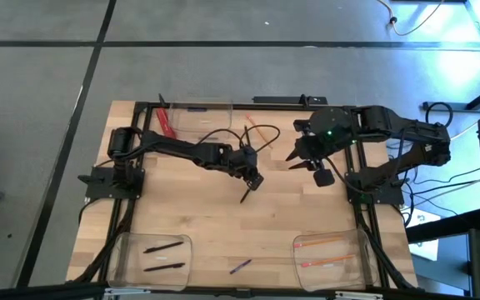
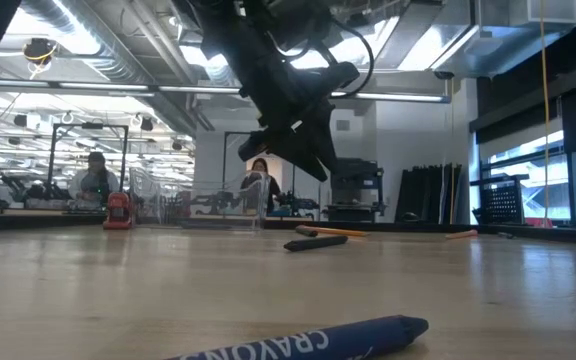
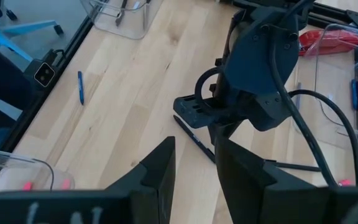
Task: Sort crayons/erasers/pens/pencils in bins
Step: Put the black pen into the bottom left transparent bin
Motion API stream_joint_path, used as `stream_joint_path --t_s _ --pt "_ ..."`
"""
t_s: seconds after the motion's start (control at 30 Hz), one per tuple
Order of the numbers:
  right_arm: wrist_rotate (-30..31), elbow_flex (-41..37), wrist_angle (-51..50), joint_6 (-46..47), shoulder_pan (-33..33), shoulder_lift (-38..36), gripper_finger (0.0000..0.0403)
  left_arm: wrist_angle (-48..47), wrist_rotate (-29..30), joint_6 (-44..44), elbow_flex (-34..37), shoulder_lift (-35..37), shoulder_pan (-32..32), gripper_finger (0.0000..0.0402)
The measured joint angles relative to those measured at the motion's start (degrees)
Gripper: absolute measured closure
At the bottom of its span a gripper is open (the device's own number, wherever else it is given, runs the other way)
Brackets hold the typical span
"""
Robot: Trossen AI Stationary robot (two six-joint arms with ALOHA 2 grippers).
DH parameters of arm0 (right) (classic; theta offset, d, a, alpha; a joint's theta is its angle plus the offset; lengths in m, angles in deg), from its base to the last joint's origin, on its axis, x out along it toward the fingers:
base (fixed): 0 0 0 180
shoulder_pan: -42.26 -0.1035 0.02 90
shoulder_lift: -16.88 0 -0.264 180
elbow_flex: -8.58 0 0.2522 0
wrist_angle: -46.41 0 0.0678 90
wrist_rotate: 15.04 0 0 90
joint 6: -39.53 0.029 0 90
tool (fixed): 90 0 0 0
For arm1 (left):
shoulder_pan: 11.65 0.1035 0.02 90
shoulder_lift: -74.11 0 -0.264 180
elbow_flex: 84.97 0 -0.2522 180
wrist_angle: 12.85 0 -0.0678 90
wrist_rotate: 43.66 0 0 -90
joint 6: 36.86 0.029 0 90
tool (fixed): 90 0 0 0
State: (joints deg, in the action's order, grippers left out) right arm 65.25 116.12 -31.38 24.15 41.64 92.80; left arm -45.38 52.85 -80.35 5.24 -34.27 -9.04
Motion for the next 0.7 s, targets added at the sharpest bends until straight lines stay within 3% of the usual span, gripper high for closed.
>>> stream_joint_path --t_s 0.4,0.7 --pt "0.0 0.0 0.0 -0.1 0.0 0.0 0.0288 -1.1 3.9 -1.8 -1.1 0.2 -0.5 0.0308" --pt "0.0 0.0 0.0 -0.1 0.0 0.0 0.0288 -9.8 3.1 -5.5 -3.0 -1.5 -0.5 0.0209"
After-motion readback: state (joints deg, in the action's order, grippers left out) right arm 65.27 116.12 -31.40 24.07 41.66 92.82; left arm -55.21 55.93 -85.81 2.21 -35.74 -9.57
